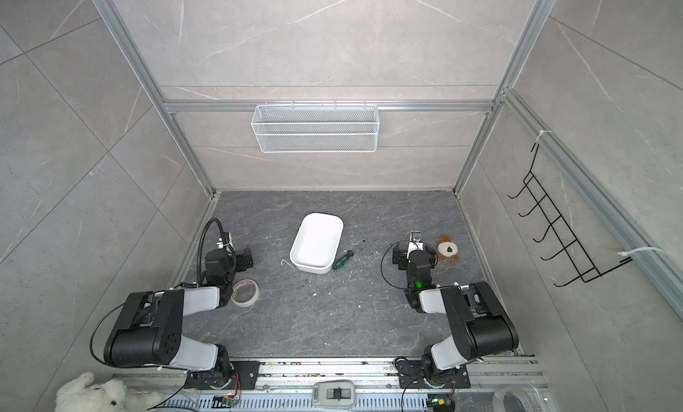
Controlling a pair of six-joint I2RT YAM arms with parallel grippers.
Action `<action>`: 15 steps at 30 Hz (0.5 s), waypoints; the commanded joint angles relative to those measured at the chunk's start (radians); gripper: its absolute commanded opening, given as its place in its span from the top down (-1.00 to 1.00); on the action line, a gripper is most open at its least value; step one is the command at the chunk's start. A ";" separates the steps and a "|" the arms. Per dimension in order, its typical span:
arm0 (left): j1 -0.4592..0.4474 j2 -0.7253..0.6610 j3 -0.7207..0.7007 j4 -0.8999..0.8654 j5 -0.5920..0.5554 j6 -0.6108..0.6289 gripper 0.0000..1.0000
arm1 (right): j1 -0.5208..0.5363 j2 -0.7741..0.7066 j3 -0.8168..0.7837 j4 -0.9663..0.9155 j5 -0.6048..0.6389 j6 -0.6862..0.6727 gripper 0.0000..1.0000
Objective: Put the screwdriver in the bin
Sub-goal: Pick up the screwdriver from the center of the table.
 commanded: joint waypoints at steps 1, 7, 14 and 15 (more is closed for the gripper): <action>0.006 0.001 0.016 0.014 0.001 -0.014 -1.00 | 0.016 -0.008 -0.044 0.078 0.007 -0.016 -0.99; -0.012 -0.065 0.032 -0.063 0.008 0.017 -1.00 | 0.046 -0.021 -0.091 0.172 0.042 -0.042 -0.99; -0.056 -0.108 0.313 -0.646 -0.116 -0.096 -1.00 | 0.144 -0.338 -0.010 -0.269 0.211 -0.014 -0.98; -0.079 -0.143 0.317 -0.661 -0.115 -0.106 -1.00 | 0.146 -0.376 0.035 -0.383 0.189 0.001 -0.99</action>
